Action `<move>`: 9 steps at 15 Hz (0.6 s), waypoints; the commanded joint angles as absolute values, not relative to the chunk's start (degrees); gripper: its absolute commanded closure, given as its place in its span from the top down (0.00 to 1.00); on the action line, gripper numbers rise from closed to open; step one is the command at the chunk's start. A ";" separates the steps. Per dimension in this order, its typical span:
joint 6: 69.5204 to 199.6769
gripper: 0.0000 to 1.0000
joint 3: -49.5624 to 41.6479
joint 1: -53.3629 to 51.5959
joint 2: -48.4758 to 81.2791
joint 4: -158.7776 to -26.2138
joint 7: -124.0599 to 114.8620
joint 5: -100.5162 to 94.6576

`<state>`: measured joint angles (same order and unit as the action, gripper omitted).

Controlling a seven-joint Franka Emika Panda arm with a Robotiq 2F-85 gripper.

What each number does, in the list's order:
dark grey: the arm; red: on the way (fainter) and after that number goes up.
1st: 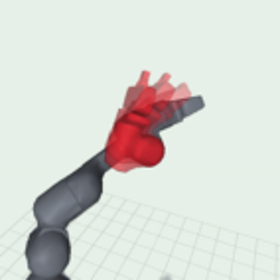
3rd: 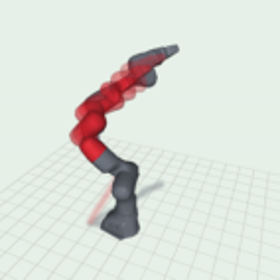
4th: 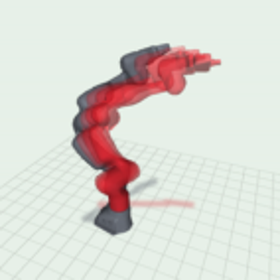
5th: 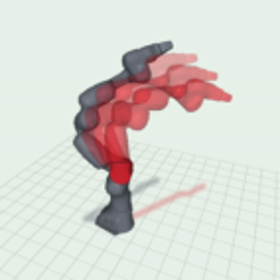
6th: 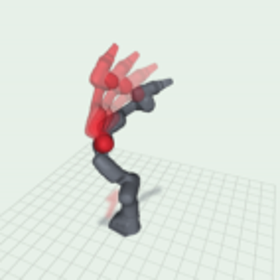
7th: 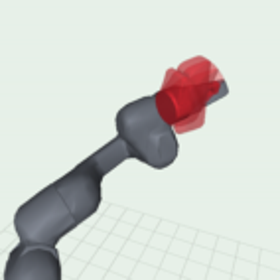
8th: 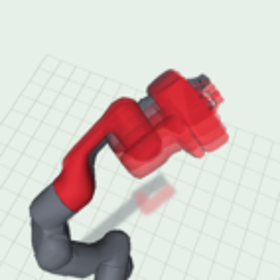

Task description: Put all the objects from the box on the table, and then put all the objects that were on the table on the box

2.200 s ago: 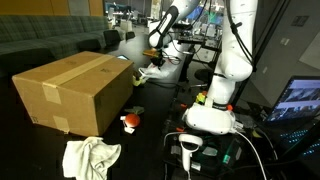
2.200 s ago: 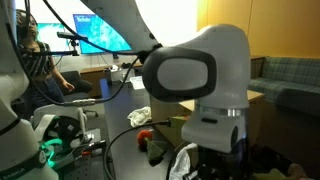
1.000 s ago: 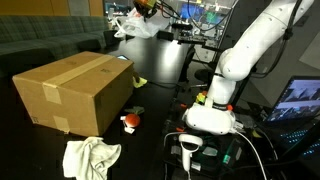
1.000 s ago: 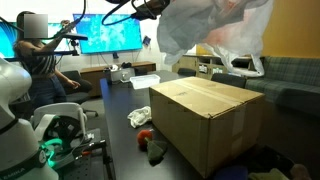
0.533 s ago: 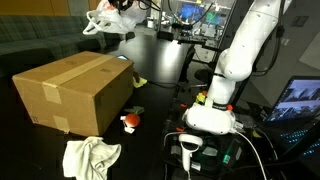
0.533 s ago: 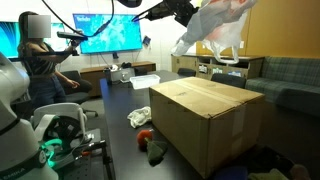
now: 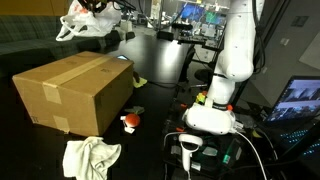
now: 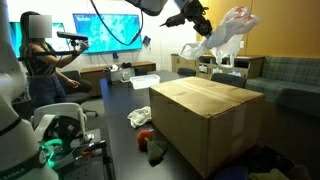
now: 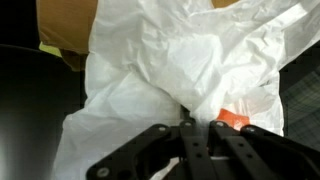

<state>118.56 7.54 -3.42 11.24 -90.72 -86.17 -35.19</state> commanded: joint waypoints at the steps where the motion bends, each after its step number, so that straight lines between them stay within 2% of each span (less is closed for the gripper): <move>1: 114.39 0.08 5.28 -6.40 19.73 -78.97 -78.78 -31.85; 2: 113.75 0.12 4.84 -6.84 20.82 -77.95 -76.83 -30.94; 4: 111.15 0.35 4.57 -7.11 21.24 -77.83 -69.45 -26.84; 9: 105.80 0.72 3.88 -7.49 20.90 -79.47 -54.80 -20.32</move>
